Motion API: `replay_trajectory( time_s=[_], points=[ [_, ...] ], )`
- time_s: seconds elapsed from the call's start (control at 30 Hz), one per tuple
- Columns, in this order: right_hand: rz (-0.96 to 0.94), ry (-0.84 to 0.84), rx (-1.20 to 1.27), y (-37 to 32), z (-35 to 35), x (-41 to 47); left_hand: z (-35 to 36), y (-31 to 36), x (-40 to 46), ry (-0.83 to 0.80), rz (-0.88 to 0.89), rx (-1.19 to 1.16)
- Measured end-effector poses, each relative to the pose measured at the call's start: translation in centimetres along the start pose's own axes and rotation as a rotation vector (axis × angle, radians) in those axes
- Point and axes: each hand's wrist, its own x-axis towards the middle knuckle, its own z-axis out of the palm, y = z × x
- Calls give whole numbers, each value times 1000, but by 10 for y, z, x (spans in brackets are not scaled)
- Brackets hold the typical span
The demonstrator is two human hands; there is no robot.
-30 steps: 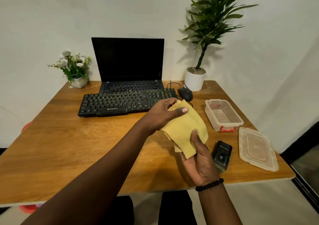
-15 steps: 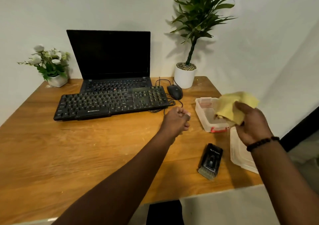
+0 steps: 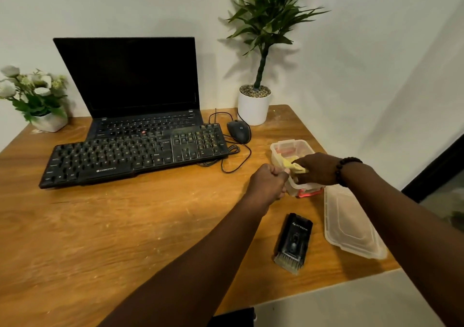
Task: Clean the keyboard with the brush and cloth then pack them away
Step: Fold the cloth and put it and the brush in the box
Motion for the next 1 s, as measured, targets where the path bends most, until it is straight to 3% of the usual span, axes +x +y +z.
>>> replay_trajectory(
  time_s=[0.2,0.37,0.47,0.5,0.57,0.6,0.67,0.83,0.93,1.0],
  points=[
    [94,161,-179,0,4,9,13,1,11,27,-67,-51],
    [233,727,-58,9,4,16,12,2,14,39,-67,-73],
    [93,905,-139,11,12,18,10,2,13,14,-61,-73],
    [0,838,-251,12,16,18,9,2,12,6,-57,-75],
    [-118,470,-464,16,25,19,9,2,13,-4,-60,-82],
    [-85,284,-464,18,28,20,9,3,13,-8,-68,-86],
    [-32,84,-266,22,24,19,10,3,13,-14,-76,-76],
    [-75,-167,70,15,-20,-2,9,3,11,-11,-56,-45],
    [-120,-105,327,9,-34,-14,5,5,12,-32,-50,-70],
    [-98,-93,234,1,-30,-15,5,5,12,-41,-47,-73]
  ],
)
